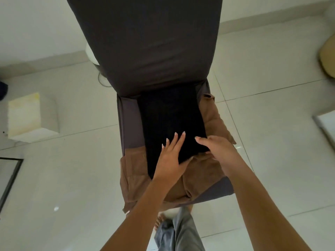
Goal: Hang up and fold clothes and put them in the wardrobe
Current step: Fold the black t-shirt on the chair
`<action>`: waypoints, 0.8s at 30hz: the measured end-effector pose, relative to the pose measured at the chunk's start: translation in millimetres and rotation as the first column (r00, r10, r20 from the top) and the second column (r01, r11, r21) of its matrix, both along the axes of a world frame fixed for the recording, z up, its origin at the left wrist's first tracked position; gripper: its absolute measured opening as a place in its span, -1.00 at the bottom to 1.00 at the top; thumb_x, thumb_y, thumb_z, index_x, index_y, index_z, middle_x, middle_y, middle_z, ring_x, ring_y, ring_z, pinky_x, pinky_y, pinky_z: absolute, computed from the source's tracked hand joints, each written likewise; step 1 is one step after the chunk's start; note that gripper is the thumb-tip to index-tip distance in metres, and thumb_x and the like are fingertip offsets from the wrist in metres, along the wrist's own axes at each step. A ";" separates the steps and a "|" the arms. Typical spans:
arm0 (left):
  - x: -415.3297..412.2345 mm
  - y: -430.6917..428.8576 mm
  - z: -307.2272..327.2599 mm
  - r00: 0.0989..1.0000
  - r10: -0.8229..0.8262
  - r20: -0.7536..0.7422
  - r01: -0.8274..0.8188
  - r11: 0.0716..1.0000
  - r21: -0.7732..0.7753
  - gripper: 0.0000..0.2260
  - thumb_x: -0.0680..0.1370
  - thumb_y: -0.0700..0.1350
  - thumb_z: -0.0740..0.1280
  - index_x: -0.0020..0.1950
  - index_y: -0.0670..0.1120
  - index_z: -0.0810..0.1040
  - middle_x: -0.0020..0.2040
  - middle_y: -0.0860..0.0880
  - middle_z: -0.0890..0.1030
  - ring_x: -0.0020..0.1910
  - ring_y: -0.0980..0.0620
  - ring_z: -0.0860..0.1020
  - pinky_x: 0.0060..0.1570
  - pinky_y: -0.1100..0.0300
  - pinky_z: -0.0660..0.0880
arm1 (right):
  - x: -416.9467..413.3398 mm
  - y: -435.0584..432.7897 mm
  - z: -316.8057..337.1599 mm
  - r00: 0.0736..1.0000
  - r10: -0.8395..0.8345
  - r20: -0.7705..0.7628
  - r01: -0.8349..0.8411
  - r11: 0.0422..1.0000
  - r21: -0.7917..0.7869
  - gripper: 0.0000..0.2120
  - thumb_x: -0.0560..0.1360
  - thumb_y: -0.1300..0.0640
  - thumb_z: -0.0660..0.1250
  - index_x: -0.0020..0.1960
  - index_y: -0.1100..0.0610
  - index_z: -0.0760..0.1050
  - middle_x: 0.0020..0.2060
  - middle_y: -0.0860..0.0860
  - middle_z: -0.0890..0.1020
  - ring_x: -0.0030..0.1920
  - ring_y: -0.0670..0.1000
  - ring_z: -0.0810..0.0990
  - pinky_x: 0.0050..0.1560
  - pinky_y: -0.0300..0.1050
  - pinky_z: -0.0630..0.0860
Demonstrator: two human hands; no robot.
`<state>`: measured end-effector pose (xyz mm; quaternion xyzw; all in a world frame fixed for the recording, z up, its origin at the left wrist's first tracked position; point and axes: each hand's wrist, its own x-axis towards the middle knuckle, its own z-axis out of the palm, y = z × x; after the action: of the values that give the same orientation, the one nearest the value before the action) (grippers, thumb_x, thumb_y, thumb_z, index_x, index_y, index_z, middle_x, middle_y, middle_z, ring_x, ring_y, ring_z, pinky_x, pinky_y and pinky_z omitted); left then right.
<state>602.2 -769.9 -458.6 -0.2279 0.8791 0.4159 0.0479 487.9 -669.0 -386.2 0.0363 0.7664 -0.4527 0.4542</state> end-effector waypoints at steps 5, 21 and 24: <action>-15.7 -26.2 51.9 0.938 0.337 -0.077 -0.272 0.856 0.439 -0.55 0.62 -0.12 0.20 0.49 0.12 0.21 0.20 0.10 0.54 0.11 0.26 0.53 0.17 0.42 0.41 | -5.9 -25.1 30.0 0.981 -0.195 0.002 0.190 0.955 -0.228 -0.79 0.59 0.06 0.20 0.11 0.12 0.54 -0.10 -0.06 0.59 -0.05 -0.09 0.56 -0.01 -0.23 0.47; -5.2 -71.1 195.3 0.816 0.537 0.213 -0.447 0.353 0.822 -0.41 0.48 0.33 0.14 0.32 -0.04 0.45 0.23 -0.01 0.59 0.20 0.03 0.56 0.29 0.07 0.42 | 96.6 -60.8 14.5 0.317 -0.199 0.927 0.927 0.271 -0.258 -0.31 0.39 -0.44 0.14 0.25 0.06 0.47 0.20 0.25 0.57 0.21 0.31 0.53 0.20 0.30 0.45; 8.1 -73.2 213.9 0.797 0.575 0.184 -0.383 0.245 0.891 -0.40 0.50 0.31 0.14 0.35 -0.08 0.44 0.23 -0.05 0.59 0.21 0.00 0.56 0.32 0.06 0.39 | 72.7 -61.0 34.1 0.417 -0.324 0.849 0.880 0.378 -0.288 -0.42 0.51 -0.23 0.18 0.36 0.14 0.42 0.14 0.18 0.62 0.07 0.20 0.64 -0.11 0.07 0.64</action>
<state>610.3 -843.2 -244.7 -0.3840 0.4022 0.8297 -0.0475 560.7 -730.0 -352.1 0.3232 0.2207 -0.8041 0.4474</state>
